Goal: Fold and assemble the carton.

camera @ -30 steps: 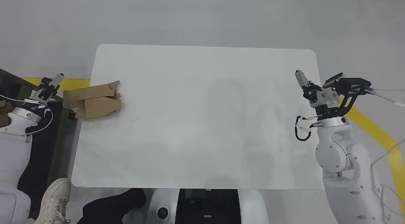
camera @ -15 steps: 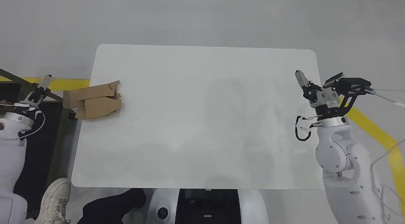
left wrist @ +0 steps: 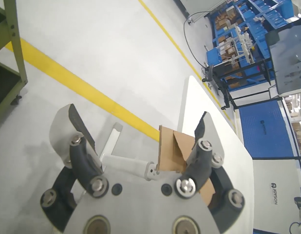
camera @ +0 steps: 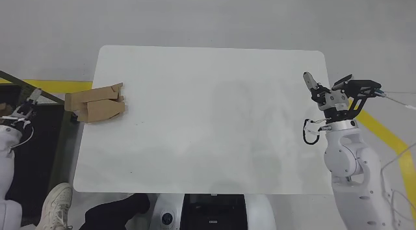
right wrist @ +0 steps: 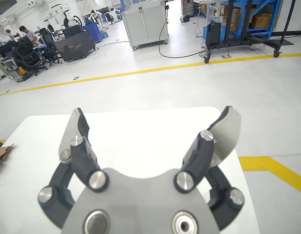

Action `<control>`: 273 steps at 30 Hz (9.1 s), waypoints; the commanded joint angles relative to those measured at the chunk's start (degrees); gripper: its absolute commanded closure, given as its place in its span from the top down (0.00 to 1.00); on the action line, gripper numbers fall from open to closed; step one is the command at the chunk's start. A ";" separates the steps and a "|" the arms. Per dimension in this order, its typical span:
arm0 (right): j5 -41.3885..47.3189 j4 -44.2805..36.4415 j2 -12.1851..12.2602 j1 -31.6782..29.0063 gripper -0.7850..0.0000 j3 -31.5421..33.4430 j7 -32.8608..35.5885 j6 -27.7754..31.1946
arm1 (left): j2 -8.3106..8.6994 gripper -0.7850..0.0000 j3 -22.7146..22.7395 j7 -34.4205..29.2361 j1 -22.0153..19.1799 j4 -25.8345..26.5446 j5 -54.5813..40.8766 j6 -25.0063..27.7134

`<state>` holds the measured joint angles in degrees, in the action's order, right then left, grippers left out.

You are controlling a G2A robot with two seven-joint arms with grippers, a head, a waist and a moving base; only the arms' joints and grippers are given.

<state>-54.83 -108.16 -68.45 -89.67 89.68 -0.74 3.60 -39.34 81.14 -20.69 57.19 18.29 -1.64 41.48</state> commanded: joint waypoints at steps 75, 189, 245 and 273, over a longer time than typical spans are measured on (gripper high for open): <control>0.00 0.00 0.00 0.00 1.00 0.00 0.00 0.00 | -3.40 0.00 4.71 -40.47 -5.73 0.58 -22.31 1.65; 0.00 0.00 0.00 0.00 1.00 0.00 0.00 0.00 | -8.75 0.00 -16.98 -43.48 -12.47 59.12 -26.38 -23.23; 27.91 7.28 1.09 9.48 1.00 -5.89 38.09 19.87 | -13.11 0.00 -27.45 -58.73 -22.42 50.69 -26.96 -16.62; 36.66 9.93 1.34 13.51 1.00 -9.81 46.04 21.44 | -15.08 0.00 -32.69 -60.20 -26.33 49.57 -27.42 -18.08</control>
<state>-18.18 -98.23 -67.12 -76.16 79.87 45.30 25.04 -54.42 48.45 -80.89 30.85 67.86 -29.06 23.40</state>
